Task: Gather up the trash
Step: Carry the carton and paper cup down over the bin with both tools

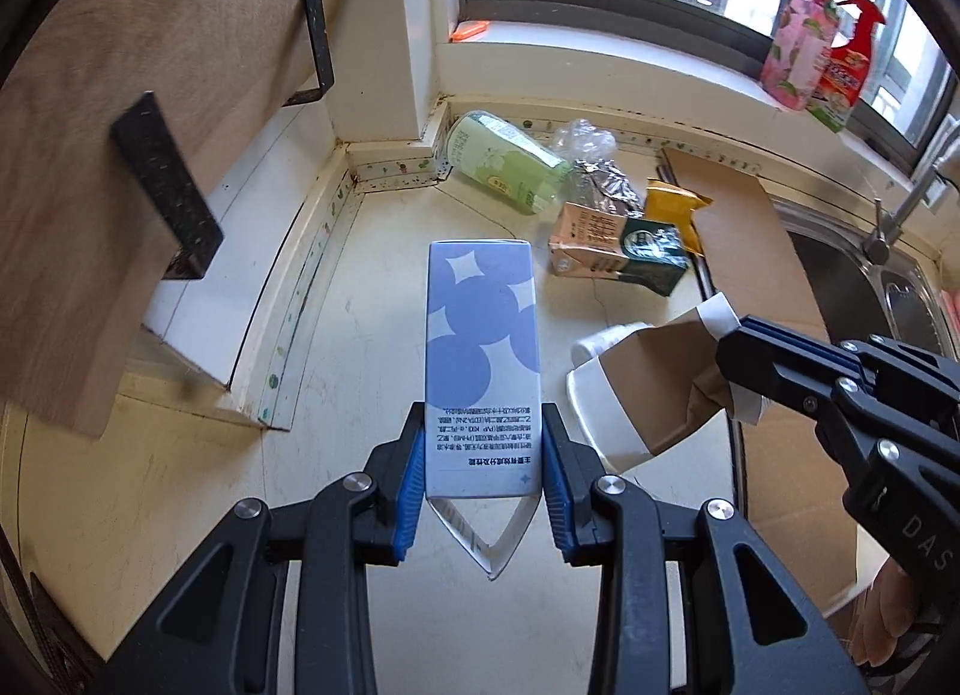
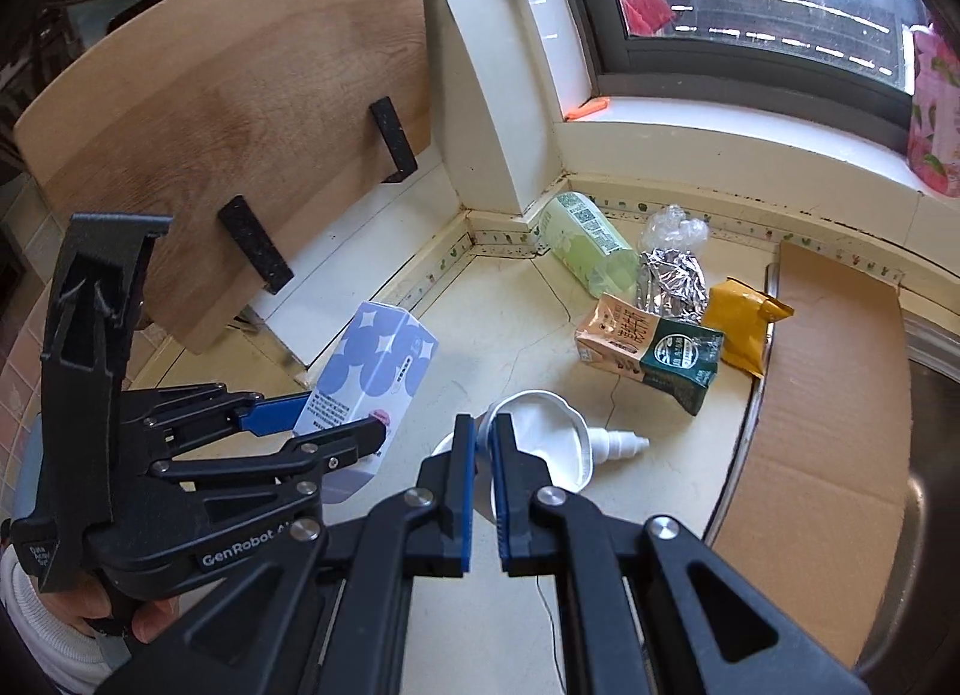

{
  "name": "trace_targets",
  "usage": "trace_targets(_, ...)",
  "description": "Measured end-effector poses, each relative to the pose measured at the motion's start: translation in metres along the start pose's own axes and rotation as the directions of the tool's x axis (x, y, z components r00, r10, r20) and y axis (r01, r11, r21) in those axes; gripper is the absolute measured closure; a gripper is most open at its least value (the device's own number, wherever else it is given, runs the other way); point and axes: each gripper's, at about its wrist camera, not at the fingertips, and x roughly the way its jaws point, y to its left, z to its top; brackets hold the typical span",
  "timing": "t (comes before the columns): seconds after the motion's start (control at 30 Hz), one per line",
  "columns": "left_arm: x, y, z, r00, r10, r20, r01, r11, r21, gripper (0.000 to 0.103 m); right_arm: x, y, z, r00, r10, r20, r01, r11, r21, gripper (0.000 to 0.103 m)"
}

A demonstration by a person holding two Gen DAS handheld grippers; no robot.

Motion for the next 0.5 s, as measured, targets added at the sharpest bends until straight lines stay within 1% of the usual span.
trace_targets(0.2,-0.039,0.001,-0.036,0.999,-0.035,0.027,0.034,0.999,0.027,0.070,-0.032,0.026,-0.028,0.999,-0.029,0.023,0.029,1.000,0.012,0.098)
trace_targets(0.37,-0.074,0.001,-0.079,0.996,-0.072,0.045,0.070,0.996,0.057,0.070,-0.065,0.057,-0.063,0.997,-0.054,0.055,0.052,0.998,0.034,0.098)
trace_targets(0.5,-0.096,0.004,-0.116,0.994,-0.104,0.046,0.100,0.992,0.076,0.070,-0.085,0.082,-0.093,0.995,-0.077,0.061,0.075,0.996,0.045,0.098)
